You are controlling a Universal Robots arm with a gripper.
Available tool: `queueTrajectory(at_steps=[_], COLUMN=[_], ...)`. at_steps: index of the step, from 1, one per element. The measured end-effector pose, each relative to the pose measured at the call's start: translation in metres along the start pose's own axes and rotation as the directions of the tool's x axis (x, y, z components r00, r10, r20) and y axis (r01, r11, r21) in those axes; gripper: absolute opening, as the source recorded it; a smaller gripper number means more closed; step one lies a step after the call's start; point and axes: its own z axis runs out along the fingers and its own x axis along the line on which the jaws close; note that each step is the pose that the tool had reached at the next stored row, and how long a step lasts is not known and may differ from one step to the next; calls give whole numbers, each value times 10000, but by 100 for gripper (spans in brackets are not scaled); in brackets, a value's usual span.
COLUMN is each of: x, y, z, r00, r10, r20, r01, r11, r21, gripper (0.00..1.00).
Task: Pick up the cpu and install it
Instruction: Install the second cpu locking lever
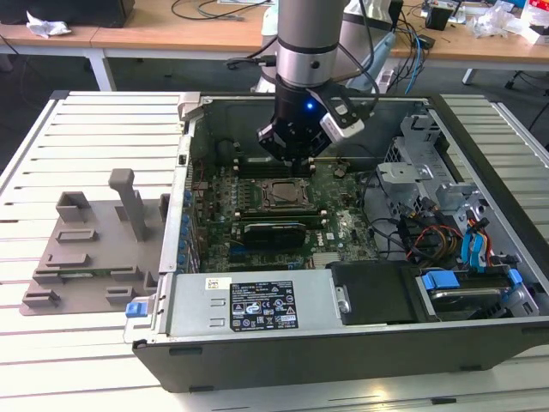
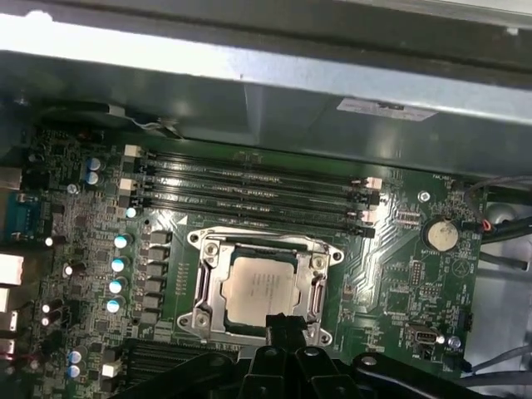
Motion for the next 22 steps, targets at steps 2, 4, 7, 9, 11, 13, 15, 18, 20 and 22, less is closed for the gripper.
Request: queueTrajectory(at_steps=[2, 4, 7, 9, 11, 13, 15, 18, 20, 22], x=[5, 7, 12, 14, 17, 20, 23, 31, 43, 59], y=[-37, -56, -99, -114, -131, -156, -181, -246, -317, -370], z=[1, 1, 1, 2, 2, 2, 3, 3, 7, 12], r00=[10000, 10000, 10000, 10000, 10000, 10000, 10000, 10000, 10000, 10000], r10=[0, 0, -1, 0, 0, 0, 0, 0, -1, 0], r20=[0, 0, 0, 0, 1, 1, 0, 0, 1, 2], r01=[0, 0, 1, 0, 0, 0, 0, 0, 1, 0], r11=[10000, 10000, 10000, 10000, 10000, 10000, 10000, 10000, 10000, 10000], r21=[-1, -1, 0, -1, -1, -1, -1, 1, -7, -16], gripper=[11, 11, 11, 11, 11, 11, 11, 11, 11, 11])
